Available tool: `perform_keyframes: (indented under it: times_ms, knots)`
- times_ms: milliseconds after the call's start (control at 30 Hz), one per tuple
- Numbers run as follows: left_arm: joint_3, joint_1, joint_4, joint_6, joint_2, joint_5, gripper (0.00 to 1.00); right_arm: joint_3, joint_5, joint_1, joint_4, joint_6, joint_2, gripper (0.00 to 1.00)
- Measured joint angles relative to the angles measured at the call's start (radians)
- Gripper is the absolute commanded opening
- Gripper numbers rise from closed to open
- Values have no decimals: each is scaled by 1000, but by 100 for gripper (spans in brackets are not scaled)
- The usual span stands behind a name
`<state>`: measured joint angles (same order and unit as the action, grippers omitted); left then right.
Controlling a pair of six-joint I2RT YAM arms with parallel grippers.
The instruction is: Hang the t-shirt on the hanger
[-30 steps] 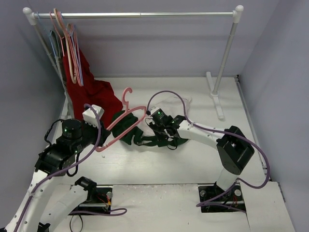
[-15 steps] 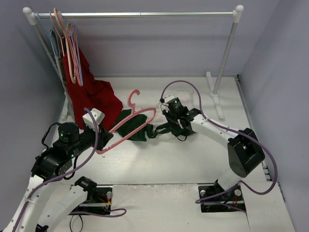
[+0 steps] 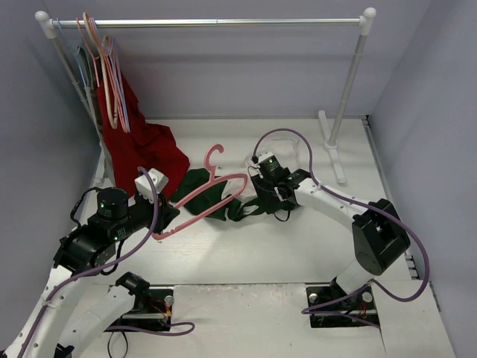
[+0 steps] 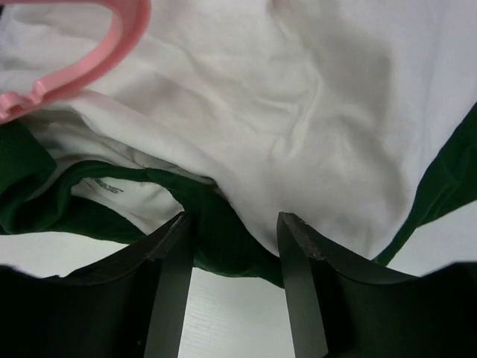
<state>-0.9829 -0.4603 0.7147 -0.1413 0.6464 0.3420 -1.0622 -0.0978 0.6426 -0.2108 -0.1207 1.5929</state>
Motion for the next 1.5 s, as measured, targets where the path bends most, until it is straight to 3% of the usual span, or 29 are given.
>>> perform_keyframes:
  times_ms: [133, 400, 700, 1300, 1500]
  knots:
    - [0, -5, 0, 3, 0, -8, 0, 6, -21, 1, -60, -46, -3, 56]
    - [0, -12, 1, 9, 2, -28, 0, 34, -61, 6, -168, -121, -87, 61]
    - [0, -12, 1, 10, 1, -17, 0, -49, -121, 28, -217, -249, -105, 45]
    - [-12, -24, 4, 11, -9, 8, 0, -69, -135, 74, -216, -397, -5, 47]
    - [-30, -27, 8, 11, -15, 24, 0, -36, -149, 74, -209, -403, 26, 33]
